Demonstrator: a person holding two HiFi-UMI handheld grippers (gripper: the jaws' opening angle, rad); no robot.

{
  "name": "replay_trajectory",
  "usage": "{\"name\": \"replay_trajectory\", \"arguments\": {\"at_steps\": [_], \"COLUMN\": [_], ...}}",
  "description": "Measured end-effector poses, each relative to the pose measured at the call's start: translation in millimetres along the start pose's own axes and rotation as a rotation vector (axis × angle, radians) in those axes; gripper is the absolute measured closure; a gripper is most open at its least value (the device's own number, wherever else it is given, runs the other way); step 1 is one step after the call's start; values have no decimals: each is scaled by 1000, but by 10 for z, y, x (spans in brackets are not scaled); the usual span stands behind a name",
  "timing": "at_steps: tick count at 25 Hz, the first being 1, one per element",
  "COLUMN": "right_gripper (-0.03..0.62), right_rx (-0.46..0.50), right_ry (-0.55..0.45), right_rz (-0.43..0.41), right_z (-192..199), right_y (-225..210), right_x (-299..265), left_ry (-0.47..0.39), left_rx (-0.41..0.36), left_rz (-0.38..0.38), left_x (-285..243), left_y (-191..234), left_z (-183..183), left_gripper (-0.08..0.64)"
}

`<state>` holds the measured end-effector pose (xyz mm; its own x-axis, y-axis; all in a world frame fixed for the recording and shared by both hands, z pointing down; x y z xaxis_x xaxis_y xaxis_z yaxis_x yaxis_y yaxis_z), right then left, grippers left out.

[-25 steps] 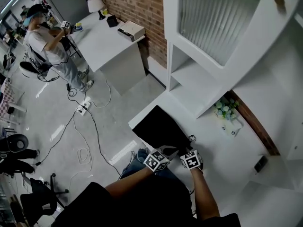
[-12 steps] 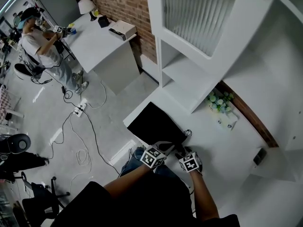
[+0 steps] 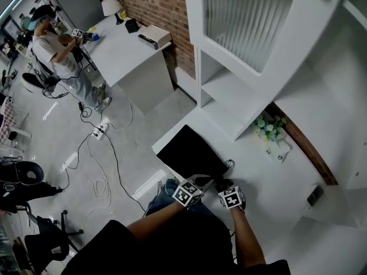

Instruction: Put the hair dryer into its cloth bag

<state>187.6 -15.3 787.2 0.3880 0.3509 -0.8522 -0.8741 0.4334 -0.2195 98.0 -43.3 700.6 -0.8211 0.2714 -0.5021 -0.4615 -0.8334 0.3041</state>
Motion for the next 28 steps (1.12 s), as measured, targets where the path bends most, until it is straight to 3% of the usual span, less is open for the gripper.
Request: {"name": "replay_trajectory", "arguments": {"at_steps": [10, 23, 28], "right_gripper": [382, 383, 382], "right_rx": [18, 36, 27], "right_ry": [-78, -117, -135], "right_rz": [-10, -30, -40], "right_z": [-415, -665, -761], "right_y": [39, 202, 245], "right_x": [7, -129, -192], "left_ry": [-8, -48, -25], "left_rx": [-1, 72, 25], "left_rz": [-17, 12, 18], "left_x": [4, 79, 125], "left_y": [79, 114, 125], "left_z": [-54, -169, -141], "left_gripper": [532, 532, 532]}}
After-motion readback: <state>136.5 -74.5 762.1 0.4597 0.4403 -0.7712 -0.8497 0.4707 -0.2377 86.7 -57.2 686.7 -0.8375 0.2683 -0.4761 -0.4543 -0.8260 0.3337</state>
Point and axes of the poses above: the fingertips, and each gripper's own axes: x backward along the fingers, y to its left, z out of its underside, the point moved 4 cm from there along x, backward along the fingers, and after that the axes turned 8 degrees about -x, right-handed, at the moved point
